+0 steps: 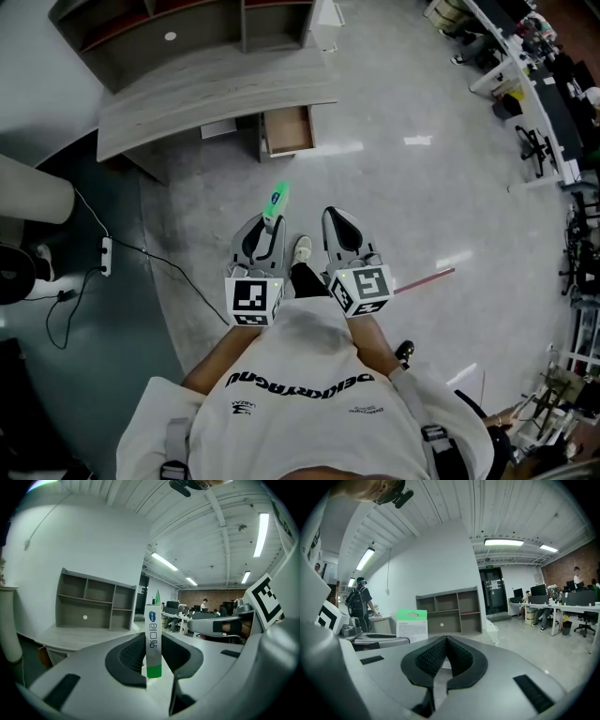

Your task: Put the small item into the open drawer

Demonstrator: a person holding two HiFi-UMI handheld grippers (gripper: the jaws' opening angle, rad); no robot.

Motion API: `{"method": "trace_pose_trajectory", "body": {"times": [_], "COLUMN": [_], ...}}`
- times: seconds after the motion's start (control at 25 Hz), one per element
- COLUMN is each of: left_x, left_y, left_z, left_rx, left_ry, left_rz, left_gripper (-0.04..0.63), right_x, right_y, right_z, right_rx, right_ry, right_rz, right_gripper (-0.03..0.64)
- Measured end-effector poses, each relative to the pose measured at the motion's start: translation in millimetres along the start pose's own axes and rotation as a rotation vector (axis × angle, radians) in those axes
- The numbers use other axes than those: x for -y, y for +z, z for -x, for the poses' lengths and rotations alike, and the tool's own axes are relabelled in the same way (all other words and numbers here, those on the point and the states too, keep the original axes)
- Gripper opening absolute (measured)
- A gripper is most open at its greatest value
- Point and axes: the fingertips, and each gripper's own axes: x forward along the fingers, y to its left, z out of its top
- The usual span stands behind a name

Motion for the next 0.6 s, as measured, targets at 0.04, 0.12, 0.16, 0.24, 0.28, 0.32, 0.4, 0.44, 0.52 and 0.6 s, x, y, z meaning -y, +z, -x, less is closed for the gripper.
{"method": "trace_pose_trajectory", "body": {"times": [0.04,0.12,0.16,0.24,0.28,0.32,0.4,0.44,0.52,0.6], "left_x": [-1,-3,-4,-4,-3,-2,1,2,1,-3], "left_y": [0,1,1,3,6,9,15,15,12,5], "left_z": [-8,-25,-33,-51,-61,-72,-96,-108,-129,-147], "left_rx": [-0.004,-0.013,-0.019,-0.037,-0.045,-0.051,-0.058,-0.06,-0.071,-0.09], "left_ry": [0.001,0.007,0.012,0.025,0.032,0.037,0.044,0.047,0.052,0.06], "left_rz": [-0.002,-0.005,-0.006,-0.01,-0.011,-0.011,-0.011,-0.009,-0.005,0.002], "left_gripper": [0.103,0.103,0.103,0.103,0.103,0.103,0.103,0.103,0.103,0.103], "right_x": [5,16,22,36,44,54,74,84,99,110], "right_y": [1,5,7,11,15,20,27,28,26,20], "right_z": [-6,-18,-24,-36,-42,-49,-63,-70,-87,-102], "right_rx": [0.002,0.005,0.004,-0.002,-0.005,-0.008,-0.012,-0.014,-0.025,-0.04], "right_ry": [0.004,0.013,0.018,0.032,0.039,0.046,0.056,0.06,0.068,0.076], "right_rz": [-0.001,-0.004,-0.006,-0.012,-0.015,-0.017,-0.018,-0.019,-0.025,-0.035], "right_gripper": [0.032,0.032,0.032,0.032,0.032,0.032,0.032,0.032,0.032,0.032]}}
